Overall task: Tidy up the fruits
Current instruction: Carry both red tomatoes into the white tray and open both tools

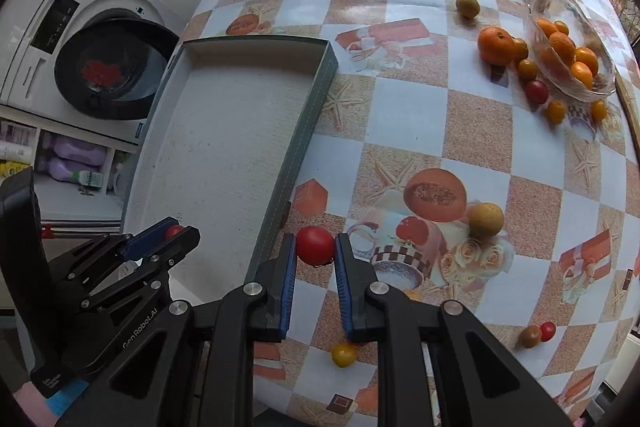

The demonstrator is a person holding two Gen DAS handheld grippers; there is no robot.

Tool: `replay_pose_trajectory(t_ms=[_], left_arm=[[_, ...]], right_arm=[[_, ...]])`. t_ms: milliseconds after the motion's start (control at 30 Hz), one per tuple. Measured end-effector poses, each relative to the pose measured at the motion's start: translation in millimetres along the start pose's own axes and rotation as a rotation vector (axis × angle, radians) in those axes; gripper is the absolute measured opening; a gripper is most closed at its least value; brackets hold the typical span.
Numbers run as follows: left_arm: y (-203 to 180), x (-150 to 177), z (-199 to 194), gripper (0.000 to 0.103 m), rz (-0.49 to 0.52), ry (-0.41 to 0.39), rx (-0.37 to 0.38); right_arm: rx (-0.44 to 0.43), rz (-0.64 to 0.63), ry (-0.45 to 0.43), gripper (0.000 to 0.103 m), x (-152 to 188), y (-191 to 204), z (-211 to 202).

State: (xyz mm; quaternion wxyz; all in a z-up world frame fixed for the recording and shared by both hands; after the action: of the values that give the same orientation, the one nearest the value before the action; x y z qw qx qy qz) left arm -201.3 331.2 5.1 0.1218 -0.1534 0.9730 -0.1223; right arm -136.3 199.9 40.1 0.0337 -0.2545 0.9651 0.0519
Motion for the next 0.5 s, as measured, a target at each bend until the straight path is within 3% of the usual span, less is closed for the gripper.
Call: replay_pose_trajectory(t_ms=[233,500], left_arm=[[54,14,6,0.024,-0.082,0.011,-0.076],[72,20,15,0.024,-0.087,0.005,-0.108]], right_arm=[[-0.024,-0.108,0.042,0.021,-2,57,26],[0.018,-0.172,0.092,0.022,-8,86,61]])
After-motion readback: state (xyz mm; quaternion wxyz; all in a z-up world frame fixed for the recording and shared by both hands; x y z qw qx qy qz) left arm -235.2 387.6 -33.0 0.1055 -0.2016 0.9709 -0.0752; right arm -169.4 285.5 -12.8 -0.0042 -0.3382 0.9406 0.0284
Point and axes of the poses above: each gripper's, at about its wrist camera, not at the fingertips, and z roughly the way its jaws point, y to its left, x to its underside, the point moved 5 cm from there along z, roughly the way its jaws point, and after that the axes turned 14 degrees about x, right-handed, at the moved point
